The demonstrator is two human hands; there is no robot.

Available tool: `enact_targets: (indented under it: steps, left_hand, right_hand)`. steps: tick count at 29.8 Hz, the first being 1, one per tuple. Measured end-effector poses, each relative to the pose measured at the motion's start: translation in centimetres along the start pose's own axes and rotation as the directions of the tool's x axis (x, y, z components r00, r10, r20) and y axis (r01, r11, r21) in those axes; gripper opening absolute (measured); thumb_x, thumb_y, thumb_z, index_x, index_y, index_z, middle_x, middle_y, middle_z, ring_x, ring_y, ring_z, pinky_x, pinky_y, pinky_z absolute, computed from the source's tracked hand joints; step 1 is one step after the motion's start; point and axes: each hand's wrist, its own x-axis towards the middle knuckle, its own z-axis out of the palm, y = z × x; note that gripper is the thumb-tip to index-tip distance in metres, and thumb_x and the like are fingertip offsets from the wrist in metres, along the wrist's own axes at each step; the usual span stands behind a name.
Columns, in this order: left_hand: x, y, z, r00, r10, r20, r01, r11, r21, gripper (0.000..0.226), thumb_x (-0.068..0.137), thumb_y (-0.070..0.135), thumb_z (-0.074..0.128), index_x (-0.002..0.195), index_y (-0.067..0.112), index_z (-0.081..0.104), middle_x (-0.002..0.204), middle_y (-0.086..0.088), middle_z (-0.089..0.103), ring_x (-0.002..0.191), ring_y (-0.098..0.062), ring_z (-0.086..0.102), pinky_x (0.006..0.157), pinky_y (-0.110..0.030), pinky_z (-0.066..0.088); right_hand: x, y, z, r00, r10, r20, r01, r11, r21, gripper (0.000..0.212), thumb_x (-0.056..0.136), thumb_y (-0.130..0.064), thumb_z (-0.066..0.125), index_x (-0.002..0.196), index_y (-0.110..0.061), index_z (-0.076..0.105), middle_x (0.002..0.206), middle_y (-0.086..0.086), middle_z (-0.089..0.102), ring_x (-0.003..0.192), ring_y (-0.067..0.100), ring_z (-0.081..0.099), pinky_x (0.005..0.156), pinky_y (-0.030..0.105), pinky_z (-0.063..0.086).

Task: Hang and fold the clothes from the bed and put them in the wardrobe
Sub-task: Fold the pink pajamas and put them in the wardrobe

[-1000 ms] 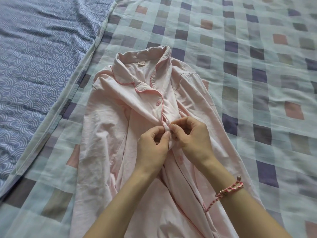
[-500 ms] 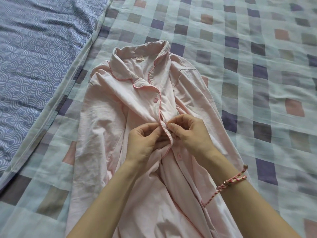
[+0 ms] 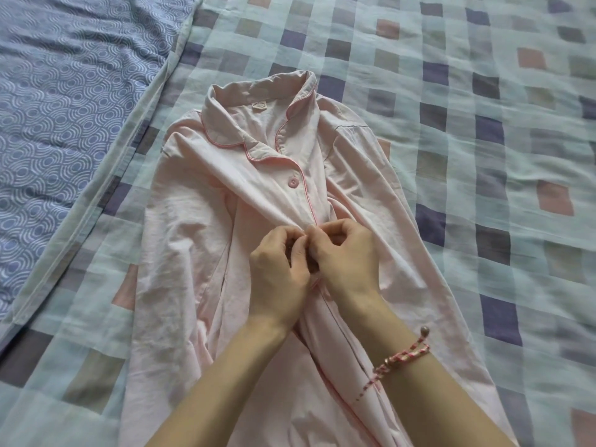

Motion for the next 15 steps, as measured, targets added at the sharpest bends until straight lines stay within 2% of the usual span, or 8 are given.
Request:
enact_targets:
  steps: [4, 6, 8, 9, 11, 12, 13, 15]
  left_hand:
    - [0.3, 0.4, 0.4, 0.989, -0.150, 0.014, 0.151, 0.985, -0.087, 0.016, 0.088, 0.007, 0.059, 0.074, 0.014, 0.057, 0.071, 0.000, 0.062, 0.064, -0.011, 0.058, 0.061, -0.020, 0.046]
    - [0.8, 1.3, 0.4, 0.855, -0.468, 0.222, 0.516, 0.730, -0.449, 0.020, 0.092, 0.008, 0.055, 0.072, 0.009, 0.054, 0.063, -0.004, 0.057, 0.050, -0.010, 0.054, 0.049, -0.023, 0.049]
    - [1.2, 1.9, 0.1, 0.690, -0.595, 0.412, 0.703, 0.416, -0.577, 0.025, 0.095, 0.008, 0.051, 0.070, 0.005, 0.051, 0.056, -0.008, 0.053, 0.041, -0.009, 0.051, 0.042, -0.022, 0.049]
    - [1.1, 2.0, 0.0, 0.683, -0.611, 0.399, 0.710, 0.428, -0.560, 0.024, 0.096, 0.008, 0.049, 0.072, 0.005, 0.051, 0.058, -0.010, 0.053, 0.040, -0.008, 0.051, 0.041, -0.021, 0.049]
    - [0.2, 2.0, -0.5, 0.850, -0.507, 0.143, 0.515, 0.743, -0.427, 0.018, 0.096, 0.010, 0.049, 0.078, 0.010, 0.053, 0.070, -0.007, 0.057, 0.051, -0.003, 0.055, 0.047, -0.017, 0.048]
    - [-0.7, 1.8, -0.9, 0.956, -0.292, -0.036, 0.276, 0.932, -0.234, 0.015, 0.095, 0.011, 0.050, 0.080, 0.014, 0.054, 0.075, -0.003, 0.058, 0.060, -0.002, 0.054, 0.053, -0.015, 0.045]
    - [-1.8, 1.7, -1.0, 0.992, -0.001, -0.123, -0.002, 1.000, -0.021, 0.011, 0.092, 0.013, 0.051, 0.082, 0.015, 0.055, 0.078, 0.000, 0.059, 0.067, -0.005, 0.052, 0.060, -0.018, 0.043]
    - [-4.5, 0.8, -0.8, 0.938, 0.348, 0.005, -0.339, 0.909, 0.242, 0.012, 0.085, 0.014, 0.049, 0.088, 0.011, 0.060, 0.080, -0.001, 0.059, 0.074, -0.013, 0.052, 0.067, -0.022, 0.040]
  right_hand:
    - [0.5, 0.6, 0.4, 0.999, 0.013, -0.031, -0.013, 1.000, 0.001, 0.013, 0.087, -0.015, 0.061, 0.075, -0.014, 0.057, 0.076, 0.006, 0.066, 0.076, 0.021, 0.065, 0.073, 0.033, 0.053]
    - [0.7, 1.0, -0.1, 0.999, -0.016, 0.032, 0.016, 1.000, -0.003, 0.015, 0.088, -0.018, 0.061, 0.074, -0.017, 0.056, 0.076, 0.003, 0.066, 0.074, 0.017, 0.063, 0.072, 0.032, 0.052]
    - [0.8, 1.5, -0.7, 0.996, -0.065, 0.062, 0.072, 0.992, -0.104, 0.014, 0.089, -0.021, 0.060, 0.076, -0.016, 0.056, 0.076, 0.001, 0.065, 0.071, 0.015, 0.061, 0.070, 0.030, 0.049]
    - [0.8, 1.9, -1.2, 0.994, -0.091, 0.060, 0.099, 0.981, -0.164, 0.013, 0.090, -0.020, 0.059, 0.079, -0.016, 0.056, 0.077, 0.001, 0.064, 0.072, 0.016, 0.059, 0.069, 0.029, 0.047]
    - [0.4, 2.1, -2.0, 0.988, -0.128, 0.081, 0.143, 0.968, -0.206, 0.011, 0.091, -0.014, 0.054, 0.080, -0.016, 0.055, 0.076, -0.001, 0.061, 0.070, 0.017, 0.057, 0.067, 0.026, 0.044]
    - [0.1, 2.2, -2.5, 0.982, -0.141, 0.122, 0.164, 0.965, -0.203, 0.013, 0.090, -0.011, 0.054, 0.078, -0.017, 0.055, 0.072, -0.002, 0.059, 0.068, 0.016, 0.056, 0.065, 0.024, 0.043]
    - [-0.2, 2.3, -2.9, 0.972, -0.157, 0.176, 0.195, 0.956, -0.220, 0.016, 0.088, -0.009, 0.055, 0.074, -0.018, 0.055, 0.070, -0.003, 0.057, 0.066, 0.012, 0.054, 0.063, 0.020, 0.041]
    - [-1.2, 2.5, -3.6, 0.937, -0.185, 0.295, 0.286, 0.894, -0.345, 0.020, 0.083, -0.006, 0.058, 0.072, -0.023, 0.055, 0.073, -0.007, 0.051, 0.065, 0.002, 0.047, 0.064, 0.011, 0.038]
